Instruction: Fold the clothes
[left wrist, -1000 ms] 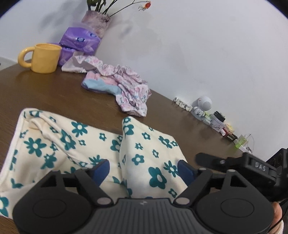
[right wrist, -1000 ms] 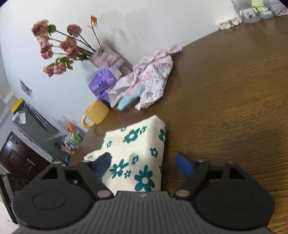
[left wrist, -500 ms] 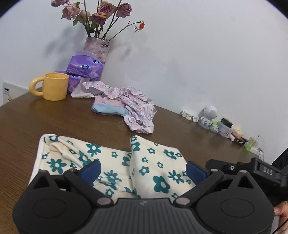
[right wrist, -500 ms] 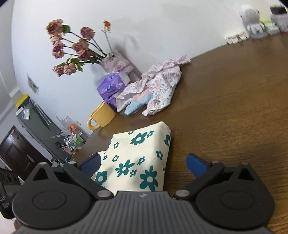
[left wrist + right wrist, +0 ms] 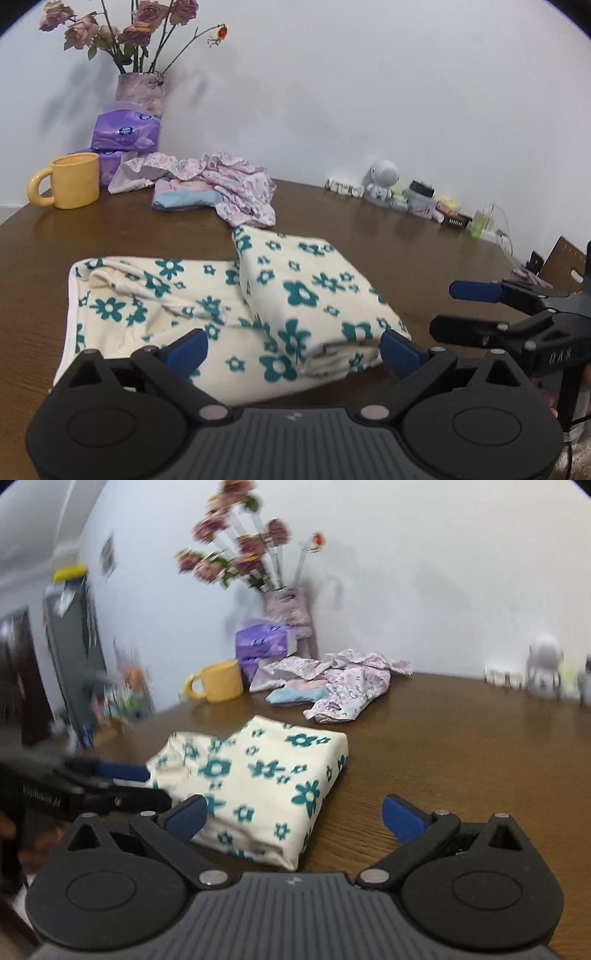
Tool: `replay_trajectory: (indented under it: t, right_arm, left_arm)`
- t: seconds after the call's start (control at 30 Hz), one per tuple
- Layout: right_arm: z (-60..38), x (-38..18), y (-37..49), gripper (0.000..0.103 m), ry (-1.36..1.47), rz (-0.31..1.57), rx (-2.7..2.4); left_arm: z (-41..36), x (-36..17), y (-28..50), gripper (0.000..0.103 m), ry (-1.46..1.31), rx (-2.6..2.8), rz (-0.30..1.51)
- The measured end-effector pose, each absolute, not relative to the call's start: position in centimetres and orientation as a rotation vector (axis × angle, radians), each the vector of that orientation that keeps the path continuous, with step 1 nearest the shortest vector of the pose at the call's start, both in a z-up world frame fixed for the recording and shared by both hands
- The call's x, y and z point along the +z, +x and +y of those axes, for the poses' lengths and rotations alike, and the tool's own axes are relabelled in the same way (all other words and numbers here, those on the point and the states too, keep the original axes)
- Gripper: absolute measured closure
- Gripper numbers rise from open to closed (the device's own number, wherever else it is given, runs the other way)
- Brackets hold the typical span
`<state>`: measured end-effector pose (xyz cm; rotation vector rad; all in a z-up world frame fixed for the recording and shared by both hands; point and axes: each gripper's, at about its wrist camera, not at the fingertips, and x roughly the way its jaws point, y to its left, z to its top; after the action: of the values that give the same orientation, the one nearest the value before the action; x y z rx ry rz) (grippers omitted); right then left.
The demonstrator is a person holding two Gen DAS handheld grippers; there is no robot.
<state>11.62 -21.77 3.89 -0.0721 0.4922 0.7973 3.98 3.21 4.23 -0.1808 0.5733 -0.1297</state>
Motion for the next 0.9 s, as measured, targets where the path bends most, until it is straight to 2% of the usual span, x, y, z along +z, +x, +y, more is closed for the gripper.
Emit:
replay_trajectory:
  t: [0.13, 0.2, 0.27, 0.33, 0.5, 0.67, 0.77, 0.9]
  right_arm:
    - [-20.8, 2.9, 11.3, 0.001, -0.130, 0.524, 0.783]
    - [-20.4, 2.6, 11.4, 0.009, -0.151, 0.536, 0.762]
    - [-20.0, 2.2, 11.5, 0.025, -0.173, 0.547, 0.740]
    - [-19.6, 1.7, 11.6, 0.026, -0.197, 0.558, 0.709]
    - [-19.0, 1.1, 11.6, 0.054, -0.210, 0.582, 0.687]
    - [-18.7, 1.0, 12.0, 0.070, -0.176, 0.609, 0.681]
    - [-18.6, 1.0, 12.1, 0.087, -0.141, 0.619, 0.694]
    - [-18.8, 0.9, 12.3, 0.090, -0.097, 0.633, 0.697]
  left_arm:
    - [2.2, 3.7, 4.0, 0.010, -0.124, -0.106, 0.569]
    - [1.9, 3.4, 4.1, 0.014, -0.097, -0.090, 0.566]
    - [1.7, 3.3, 4.2, 0.025, -0.075, -0.069, 0.565]
    - [1.5, 3.2, 4.3, 0.035, -0.055, -0.055, 0.564]
    - [0.6, 3.0, 4.2, 0.055, 0.008, -0.045, 0.559]
    - [-0.3, 2.9, 4.1, 0.080, 0.055, -0.065, 0.546]
    - [-0.4, 2.9, 4.2, 0.087, 0.048, -0.066, 0.544]
    - [-0.1, 2.7, 4.1, 0.090, 0.020, -0.070, 0.544]
